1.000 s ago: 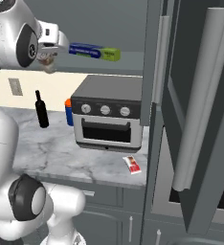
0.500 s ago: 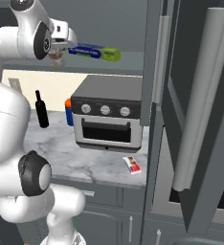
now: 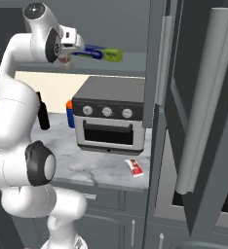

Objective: Pick the bar and canned food from the counter and place them in the cabinets closest to them.

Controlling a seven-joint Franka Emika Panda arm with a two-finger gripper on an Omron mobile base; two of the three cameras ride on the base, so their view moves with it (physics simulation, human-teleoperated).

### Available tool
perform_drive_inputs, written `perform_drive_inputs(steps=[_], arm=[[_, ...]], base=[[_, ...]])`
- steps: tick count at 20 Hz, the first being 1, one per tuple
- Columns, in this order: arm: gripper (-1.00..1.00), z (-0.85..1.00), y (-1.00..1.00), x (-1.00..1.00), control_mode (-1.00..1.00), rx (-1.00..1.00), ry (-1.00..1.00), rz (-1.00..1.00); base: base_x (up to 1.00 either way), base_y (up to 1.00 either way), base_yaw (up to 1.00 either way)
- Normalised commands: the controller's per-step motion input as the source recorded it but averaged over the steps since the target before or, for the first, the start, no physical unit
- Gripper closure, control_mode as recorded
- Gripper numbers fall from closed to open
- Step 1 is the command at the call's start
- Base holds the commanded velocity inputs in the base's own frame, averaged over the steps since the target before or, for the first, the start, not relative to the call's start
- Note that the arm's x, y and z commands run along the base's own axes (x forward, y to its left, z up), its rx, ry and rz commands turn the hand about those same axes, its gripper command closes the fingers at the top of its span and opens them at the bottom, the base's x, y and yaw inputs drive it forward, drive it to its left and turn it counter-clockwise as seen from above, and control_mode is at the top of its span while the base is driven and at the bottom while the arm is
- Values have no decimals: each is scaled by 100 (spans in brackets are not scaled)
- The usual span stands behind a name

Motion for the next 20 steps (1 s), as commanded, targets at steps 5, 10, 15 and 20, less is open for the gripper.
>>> perform_drive_inputs(steps=[5, 10, 15, 20], arm=[[100, -2, 0, 33, -100, 0, 0, -2], [100, -17, 0, 30, -100, 0, 0, -1], [100, -9, 0, 48, -100, 0, 0, 0], [100, 0, 0, 57, -100, 0, 0, 0]], base=[[0, 0, 0], [0, 0, 0], [0, 0, 0], [0, 0, 0]])
